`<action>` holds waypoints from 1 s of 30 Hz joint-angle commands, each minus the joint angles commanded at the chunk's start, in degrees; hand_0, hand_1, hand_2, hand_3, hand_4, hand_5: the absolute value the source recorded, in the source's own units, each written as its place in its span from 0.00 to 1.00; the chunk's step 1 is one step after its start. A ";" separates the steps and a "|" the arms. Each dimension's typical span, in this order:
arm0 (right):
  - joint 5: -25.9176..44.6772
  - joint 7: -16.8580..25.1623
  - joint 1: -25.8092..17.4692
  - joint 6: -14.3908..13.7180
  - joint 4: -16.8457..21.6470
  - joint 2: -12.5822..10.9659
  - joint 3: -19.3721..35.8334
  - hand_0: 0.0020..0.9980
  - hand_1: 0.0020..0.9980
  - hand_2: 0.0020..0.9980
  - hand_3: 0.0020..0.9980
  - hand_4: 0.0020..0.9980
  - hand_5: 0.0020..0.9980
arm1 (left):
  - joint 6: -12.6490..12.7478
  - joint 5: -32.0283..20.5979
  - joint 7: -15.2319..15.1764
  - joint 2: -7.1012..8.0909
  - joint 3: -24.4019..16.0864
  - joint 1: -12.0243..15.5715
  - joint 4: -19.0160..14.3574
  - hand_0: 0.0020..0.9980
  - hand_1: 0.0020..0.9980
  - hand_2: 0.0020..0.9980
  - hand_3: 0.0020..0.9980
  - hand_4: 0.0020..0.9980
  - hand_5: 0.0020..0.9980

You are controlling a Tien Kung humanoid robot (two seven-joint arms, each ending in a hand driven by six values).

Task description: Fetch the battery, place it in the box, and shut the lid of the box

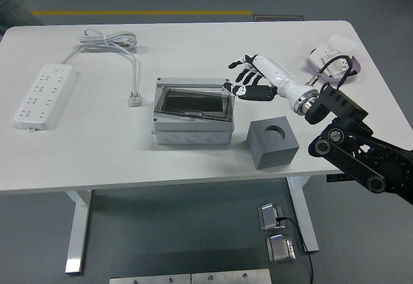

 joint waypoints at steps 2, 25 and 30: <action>-1.54 2.54 -3.00 -2.25 1.93 0.46 4.48 0.43 0.50 0.54 0.72 0.74 0.49 | 0.02 -0.26 -0.05 -0.13 0.16 0.10 0.00 0.63 0.68 0.58 0.58 0.53 0.00; 36.97 34.79 -27.20 -5.53 1.47 5.74 29.54 0.58 0.58 0.61 0.74 0.87 0.69 | -0.16 0.53 0.00 1.12 -0.40 -0.42 -0.01 0.63 0.68 0.58 0.58 0.54 0.00; 42.93 35.83 -27.45 -5.42 1.29 5.85 30.18 0.61 0.60 0.63 0.75 0.89 0.73 | -0.21 0.74 -0.01 1.71 -0.50 -0.62 0.00 0.63 0.68 0.58 0.58 0.54 0.00</action>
